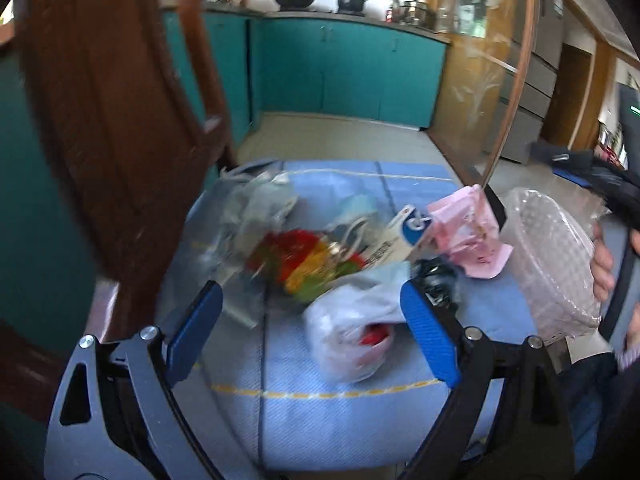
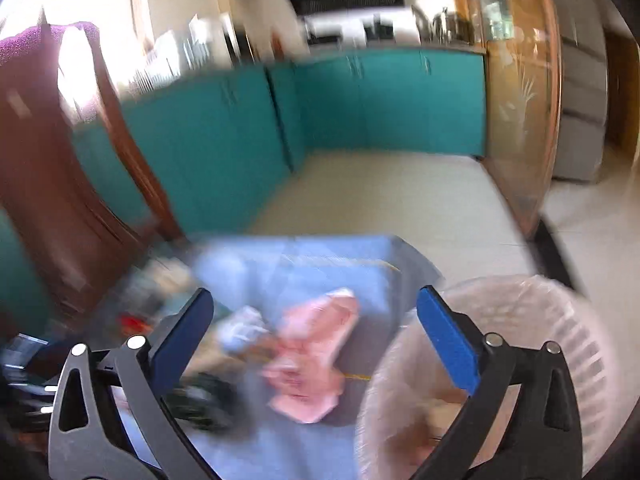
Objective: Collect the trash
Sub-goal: 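Grasp the pink paper wrapper with the right tool while the left tool grasps the white plastic bag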
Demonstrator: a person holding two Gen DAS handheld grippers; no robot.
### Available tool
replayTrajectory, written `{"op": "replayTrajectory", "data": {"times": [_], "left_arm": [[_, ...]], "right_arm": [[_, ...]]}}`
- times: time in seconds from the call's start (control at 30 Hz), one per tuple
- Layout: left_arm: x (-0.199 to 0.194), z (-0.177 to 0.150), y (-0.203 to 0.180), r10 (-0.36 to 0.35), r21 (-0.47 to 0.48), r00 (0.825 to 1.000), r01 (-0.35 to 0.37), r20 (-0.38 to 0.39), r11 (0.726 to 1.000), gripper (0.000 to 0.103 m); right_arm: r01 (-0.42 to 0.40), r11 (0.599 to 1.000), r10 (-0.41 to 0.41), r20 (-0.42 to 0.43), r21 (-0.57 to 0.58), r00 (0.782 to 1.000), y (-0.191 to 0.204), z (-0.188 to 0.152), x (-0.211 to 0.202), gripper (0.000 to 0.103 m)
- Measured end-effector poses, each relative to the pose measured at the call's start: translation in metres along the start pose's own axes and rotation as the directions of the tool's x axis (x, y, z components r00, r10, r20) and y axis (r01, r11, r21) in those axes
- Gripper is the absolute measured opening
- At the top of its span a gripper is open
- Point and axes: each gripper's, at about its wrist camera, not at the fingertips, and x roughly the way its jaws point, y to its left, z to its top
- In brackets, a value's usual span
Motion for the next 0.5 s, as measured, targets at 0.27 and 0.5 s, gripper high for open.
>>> {"op": "replayTrajectory", "data": {"times": [0.27, 0.5], "left_arm": [[0.0, -0.03, -0.019, -0.022, 0.054, 0.998, 0.025, -0.062, 0.998, 0.09], [0.027, -0.039, -0.036, -0.017, 0.087, 0.993, 0.028, -0.117, 0.996, 0.09]], "right_arm": [[0.132, 0.978, -0.166, -0.212, -0.165, 0.963, 0.044, -0.03, 0.077, 0.085], [0.088, 0.972, -0.144, -0.255, -0.219, 0.956, 0.056, -0.042, 0.085, 0.046]]}}
